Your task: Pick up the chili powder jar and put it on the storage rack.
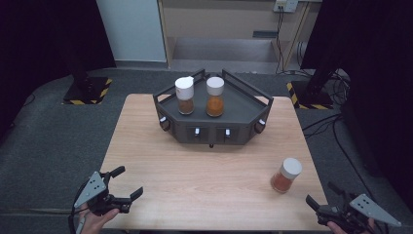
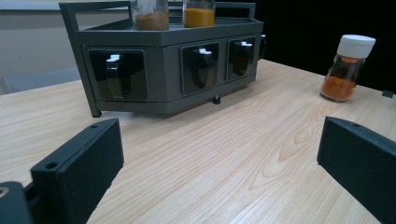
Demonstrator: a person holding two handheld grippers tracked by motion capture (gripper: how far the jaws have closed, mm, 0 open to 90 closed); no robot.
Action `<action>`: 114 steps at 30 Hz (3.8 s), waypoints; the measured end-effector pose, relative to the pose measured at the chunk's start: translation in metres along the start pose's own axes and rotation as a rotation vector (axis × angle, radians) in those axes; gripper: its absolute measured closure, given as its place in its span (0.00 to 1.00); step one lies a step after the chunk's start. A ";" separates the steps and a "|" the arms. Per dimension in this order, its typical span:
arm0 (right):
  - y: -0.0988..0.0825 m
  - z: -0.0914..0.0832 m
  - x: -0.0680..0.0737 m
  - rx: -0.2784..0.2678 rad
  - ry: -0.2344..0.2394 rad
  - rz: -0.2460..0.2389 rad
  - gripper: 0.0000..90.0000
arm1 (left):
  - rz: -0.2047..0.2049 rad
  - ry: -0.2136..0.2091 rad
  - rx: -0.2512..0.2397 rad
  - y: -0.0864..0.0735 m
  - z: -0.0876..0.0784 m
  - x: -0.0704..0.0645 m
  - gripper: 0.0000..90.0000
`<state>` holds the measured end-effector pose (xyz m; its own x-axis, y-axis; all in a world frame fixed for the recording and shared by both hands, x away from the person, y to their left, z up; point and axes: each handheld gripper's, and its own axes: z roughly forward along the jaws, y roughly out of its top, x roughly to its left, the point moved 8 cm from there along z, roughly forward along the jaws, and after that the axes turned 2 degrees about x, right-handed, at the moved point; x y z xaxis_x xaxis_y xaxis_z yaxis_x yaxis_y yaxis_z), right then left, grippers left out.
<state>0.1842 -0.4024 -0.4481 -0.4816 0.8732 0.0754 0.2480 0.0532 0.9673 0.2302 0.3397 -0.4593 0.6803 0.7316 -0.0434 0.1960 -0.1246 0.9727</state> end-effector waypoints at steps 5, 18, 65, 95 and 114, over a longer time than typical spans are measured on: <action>0.012 -0.007 -0.002 -0.022 0.001 0.000 0.04 | -0.003 0.002 0.000 0.000 0.000 0.000 0.00; 0.043 -0.019 -0.009 -0.004 0.022 -0.011 0.02 | -0.002 0.000 0.001 0.000 0.001 0.000 0.00; 0.072 0.037 -0.011 0.176 0.081 -0.078 0.04 | -0.002 -0.001 0.011 -0.001 0.002 0.001 0.00; 0.060 0.095 -0.012 0.269 0.127 -0.089 0.08 | 0.000 0.003 0.008 -0.001 0.001 0.001 0.00; 0.051 0.111 -0.008 0.283 0.140 -0.106 0.19 | -0.001 0.005 0.009 -0.001 0.001 0.001 0.00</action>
<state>0.2940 -0.3524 -0.4267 -0.6231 0.7816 0.0292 0.4045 0.2901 0.8673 0.2312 0.3402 -0.4601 0.6766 0.7351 -0.0433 0.2029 -0.1296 0.9706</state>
